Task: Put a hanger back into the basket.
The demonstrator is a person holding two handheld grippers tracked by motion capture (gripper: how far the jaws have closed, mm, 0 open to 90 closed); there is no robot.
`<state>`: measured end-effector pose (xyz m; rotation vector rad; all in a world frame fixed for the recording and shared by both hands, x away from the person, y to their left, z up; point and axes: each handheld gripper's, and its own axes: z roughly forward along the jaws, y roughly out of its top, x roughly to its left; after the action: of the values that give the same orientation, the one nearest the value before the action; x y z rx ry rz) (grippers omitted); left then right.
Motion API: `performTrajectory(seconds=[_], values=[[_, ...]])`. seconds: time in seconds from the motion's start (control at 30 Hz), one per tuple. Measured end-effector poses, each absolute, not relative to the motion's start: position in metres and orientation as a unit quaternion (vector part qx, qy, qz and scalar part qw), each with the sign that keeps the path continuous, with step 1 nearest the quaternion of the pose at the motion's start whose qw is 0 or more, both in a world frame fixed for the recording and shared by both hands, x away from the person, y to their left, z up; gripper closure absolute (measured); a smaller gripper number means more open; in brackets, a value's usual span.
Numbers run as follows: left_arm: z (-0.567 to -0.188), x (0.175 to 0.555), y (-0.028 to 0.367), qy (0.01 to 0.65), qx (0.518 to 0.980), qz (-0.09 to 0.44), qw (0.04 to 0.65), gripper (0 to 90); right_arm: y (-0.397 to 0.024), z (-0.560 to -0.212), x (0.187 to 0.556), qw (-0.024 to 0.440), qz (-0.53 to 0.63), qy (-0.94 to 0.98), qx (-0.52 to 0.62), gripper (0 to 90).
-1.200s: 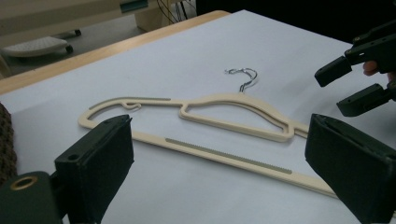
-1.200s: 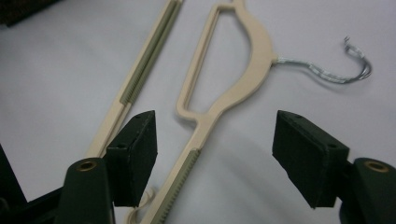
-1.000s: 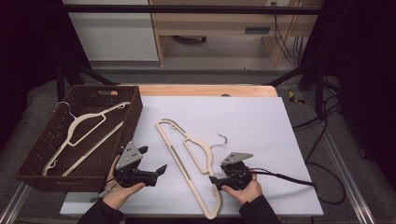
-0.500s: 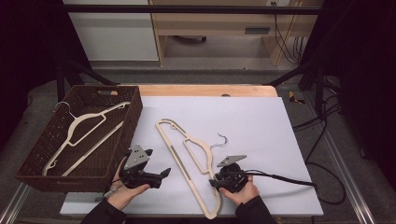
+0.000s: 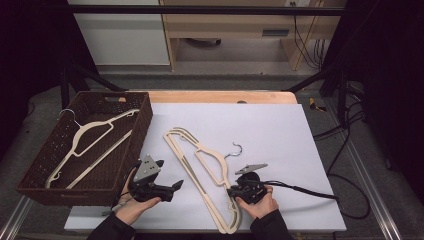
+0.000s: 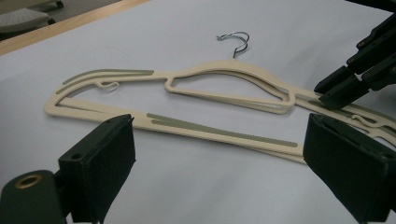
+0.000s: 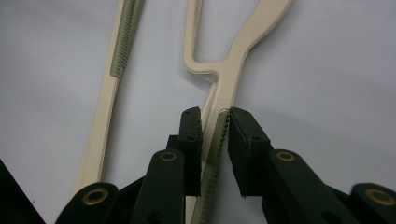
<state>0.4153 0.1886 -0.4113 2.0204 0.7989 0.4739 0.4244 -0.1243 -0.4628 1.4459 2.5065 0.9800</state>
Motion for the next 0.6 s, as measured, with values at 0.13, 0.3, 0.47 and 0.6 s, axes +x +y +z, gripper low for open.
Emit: performTrajectory(seconds=[0.13,0.3,0.47,0.6], values=[[-0.411,0.417,0.187,0.321,0.816,0.189,0.442,9.2,-0.126,-0.462,0.425,0.044,0.329,0.819,0.468,75.7],[-0.409,0.424,0.180,0.318,0.819,0.187,0.439,9.5,-0.127,-0.459,0.425,0.057,0.331,0.815,0.473,77.0],[-0.410,0.440,0.160,0.310,0.832,0.175,0.426,11.3,-0.130,-0.455,0.425,0.068,0.337,0.813,0.470,79.2],[-0.412,0.451,0.142,0.302,0.840,0.168,0.418,12.3,-0.129,-0.459,0.426,0.063,0.331,0.816,0.469,79.3]])
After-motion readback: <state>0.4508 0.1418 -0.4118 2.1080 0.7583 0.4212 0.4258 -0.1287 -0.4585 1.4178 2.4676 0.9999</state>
